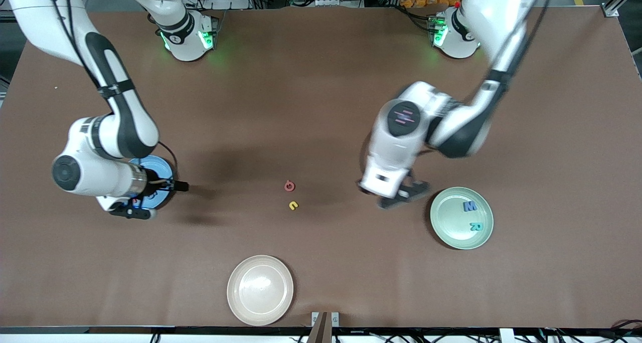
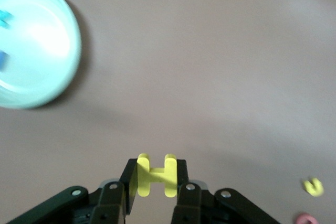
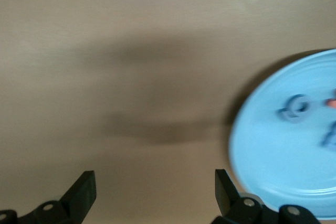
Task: Sort upper and lower case letters into plates
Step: 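Place the yellow H on the green plate with the left gripper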
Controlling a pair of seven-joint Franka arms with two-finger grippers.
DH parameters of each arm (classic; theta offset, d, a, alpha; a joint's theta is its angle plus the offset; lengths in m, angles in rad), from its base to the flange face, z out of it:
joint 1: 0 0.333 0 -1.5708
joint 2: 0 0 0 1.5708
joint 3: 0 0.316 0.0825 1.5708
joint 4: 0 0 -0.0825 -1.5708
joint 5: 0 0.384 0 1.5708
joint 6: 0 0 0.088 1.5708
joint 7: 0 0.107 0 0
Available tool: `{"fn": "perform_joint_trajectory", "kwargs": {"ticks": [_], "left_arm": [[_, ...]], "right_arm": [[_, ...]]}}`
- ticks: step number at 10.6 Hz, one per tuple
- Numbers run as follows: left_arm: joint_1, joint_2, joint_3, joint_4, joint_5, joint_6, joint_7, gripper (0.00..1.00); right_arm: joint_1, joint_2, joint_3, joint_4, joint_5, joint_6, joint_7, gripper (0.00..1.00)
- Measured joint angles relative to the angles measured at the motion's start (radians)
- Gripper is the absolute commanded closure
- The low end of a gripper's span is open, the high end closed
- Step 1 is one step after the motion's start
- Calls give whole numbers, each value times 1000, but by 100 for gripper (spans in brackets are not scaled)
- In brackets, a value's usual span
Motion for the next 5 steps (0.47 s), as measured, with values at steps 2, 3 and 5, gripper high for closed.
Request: {"fn": "perform_joint_trajectory", "kwargs": {"ticks": [2, 3, 5], "left_arm": [[133, -9, -6, -28, -27, 0, 156, 100], [182, -8, -7, -44, -30, 1, 211, 100], [250, 5, -8, -87, -31, 6, 266, 100]], "right_arm": [[118, 39, 2, 29, -1, 53, 106, 0], [185, 66, 3, 35, -17, 103, 121, 0], [311, 121, 2, 69, -106, 170, 132, 0]]}}
